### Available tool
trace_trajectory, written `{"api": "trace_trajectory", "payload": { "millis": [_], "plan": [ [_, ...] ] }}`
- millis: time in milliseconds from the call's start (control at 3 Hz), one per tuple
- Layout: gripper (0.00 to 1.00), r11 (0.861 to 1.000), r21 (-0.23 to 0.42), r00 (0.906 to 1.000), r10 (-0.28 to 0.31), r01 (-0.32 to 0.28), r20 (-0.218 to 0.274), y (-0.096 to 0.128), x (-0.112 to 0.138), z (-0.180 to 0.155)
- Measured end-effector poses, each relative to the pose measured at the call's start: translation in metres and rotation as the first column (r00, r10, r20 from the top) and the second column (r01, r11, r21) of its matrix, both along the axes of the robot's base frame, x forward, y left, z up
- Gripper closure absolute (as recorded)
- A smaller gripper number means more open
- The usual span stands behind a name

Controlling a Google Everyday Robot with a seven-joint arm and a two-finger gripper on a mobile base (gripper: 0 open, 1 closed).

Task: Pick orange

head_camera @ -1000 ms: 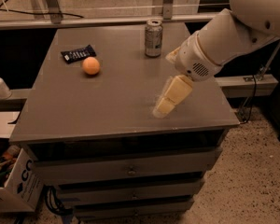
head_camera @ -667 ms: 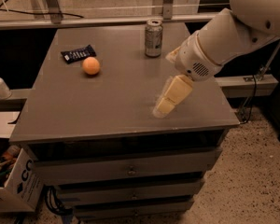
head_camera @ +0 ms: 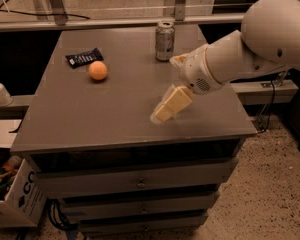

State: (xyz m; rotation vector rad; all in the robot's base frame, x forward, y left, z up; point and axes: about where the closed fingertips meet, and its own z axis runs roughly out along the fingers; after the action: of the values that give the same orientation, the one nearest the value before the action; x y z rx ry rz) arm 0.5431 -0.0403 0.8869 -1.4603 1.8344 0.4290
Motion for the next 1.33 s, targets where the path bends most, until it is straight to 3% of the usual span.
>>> {"api": "trace_trajectory", "payload": {
  "millis": [333, 667, 1000, 1333],
  "plan": [
    [0.0, 0.993, 0.117, 0.9961, -0.009, -0.002, 0.088, 0.021, 0.03, -0.002],
    [0.0, 0.979, 0.203, 0.9905, -0.015, -0.014, 0.137, 0.044, 0.065, -0.006],
    [0.0, 0.963, 0.269, 0.991, -0.018, -0.018, 0.133, 0.066, 0.095, -0.011],
    [0.0, 0.936, 0.352, 0.996, -0.007, -0.025, 0.089, 0.093, 0.121, -0.017]
  ]
}}
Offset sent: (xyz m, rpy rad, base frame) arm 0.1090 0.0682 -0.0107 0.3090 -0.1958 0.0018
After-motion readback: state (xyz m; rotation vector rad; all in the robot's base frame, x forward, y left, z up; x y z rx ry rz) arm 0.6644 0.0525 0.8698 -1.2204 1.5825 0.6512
